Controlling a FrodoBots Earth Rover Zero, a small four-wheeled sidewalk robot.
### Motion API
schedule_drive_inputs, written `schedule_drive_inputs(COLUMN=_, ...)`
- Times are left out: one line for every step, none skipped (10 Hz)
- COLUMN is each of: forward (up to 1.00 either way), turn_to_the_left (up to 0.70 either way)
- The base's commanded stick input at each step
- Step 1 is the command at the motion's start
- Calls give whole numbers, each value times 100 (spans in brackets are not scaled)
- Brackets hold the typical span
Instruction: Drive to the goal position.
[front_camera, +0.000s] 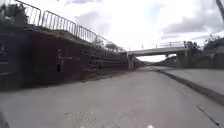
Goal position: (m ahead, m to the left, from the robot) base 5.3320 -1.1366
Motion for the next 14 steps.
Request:
schedule_drive_inputs(forward=100, turn_to_the_left=-7)
schedule_drive_inputs(forward=100, turn_to_the_left=-16)
schedule_drive_inputs(forward=100, turn_to_the_left=-26)
schedule_drive_inputs(forward=100, turn_to_the_left=-27)
schedule_drive_inputs(forward=100, turn_to_the_left=-27)
schedule_drive_inputs(forward=100, turn_to_the_left=-27)
schedule_drive_inputs(forward=100, turn_to_the_left=-27)
schedule_drive_inputs(forward=100, turn_to_the_left=-27)
schedule_drive_inputs(forward=100, turn_to_the_left=-27)
schedule_drive_inputs(forward=100, turn_to_the_left=-27)
schedule_drive_inputs(forward=100, turn_to_the_left=-27)
schedule_drive_inputs(forward=100, turn_to_the_left=-27)
schedule_drive_inputs(forward=100, turn_to_the_left=-27)
schedule_drive_inputs(forward=100, turn_to_the_left=-27)
